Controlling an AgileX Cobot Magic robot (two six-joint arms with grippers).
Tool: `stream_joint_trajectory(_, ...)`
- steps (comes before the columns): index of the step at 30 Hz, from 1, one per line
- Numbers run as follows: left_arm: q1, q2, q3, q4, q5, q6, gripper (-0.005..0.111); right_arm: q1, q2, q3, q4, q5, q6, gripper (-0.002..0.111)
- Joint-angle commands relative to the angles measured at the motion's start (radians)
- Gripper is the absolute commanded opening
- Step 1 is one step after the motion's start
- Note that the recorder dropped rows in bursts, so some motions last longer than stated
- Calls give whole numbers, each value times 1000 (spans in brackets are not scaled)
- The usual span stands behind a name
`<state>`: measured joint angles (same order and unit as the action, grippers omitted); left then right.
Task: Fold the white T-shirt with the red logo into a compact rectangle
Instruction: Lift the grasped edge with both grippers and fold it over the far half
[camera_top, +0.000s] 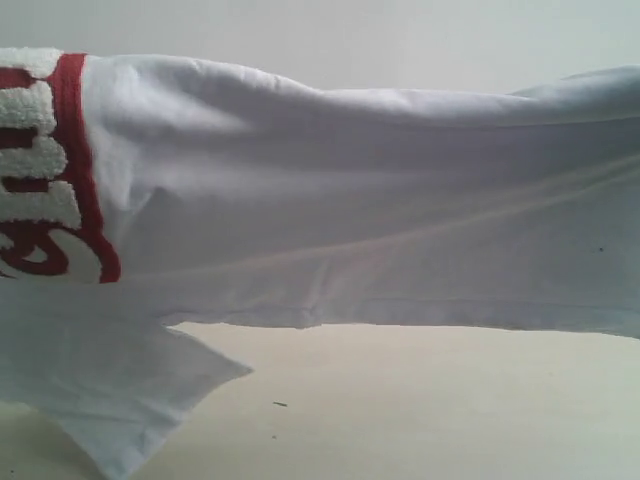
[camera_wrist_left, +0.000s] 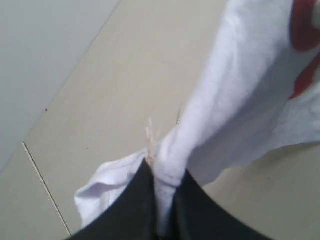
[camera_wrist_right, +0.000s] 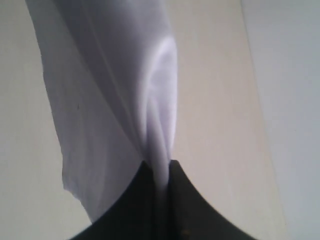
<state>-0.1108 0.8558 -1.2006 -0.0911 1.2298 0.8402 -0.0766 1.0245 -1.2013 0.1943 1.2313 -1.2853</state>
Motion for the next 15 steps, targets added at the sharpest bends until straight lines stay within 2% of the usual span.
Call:
stream_joint_trajectory(1, -21, -90, 20, -56, -9, -68, 0, -5, -59, -2, 64, -10, 41, 0)
stream_joint_trajectory(6, -89, -121, 40, -68, -9, -93, 0, -5, -66, -2, 72, -10, 41, 0)
stream_joint_trajectory(9, -121, -72, 38, -9, -9, -87, 0, -5, -12, -2, 34, -10, 41, 0)
stream_joint_trajectory(15, -118, 203, 40, 58, -9, 31, 0, -5, 206, -2, 25, -10, 23, 0)
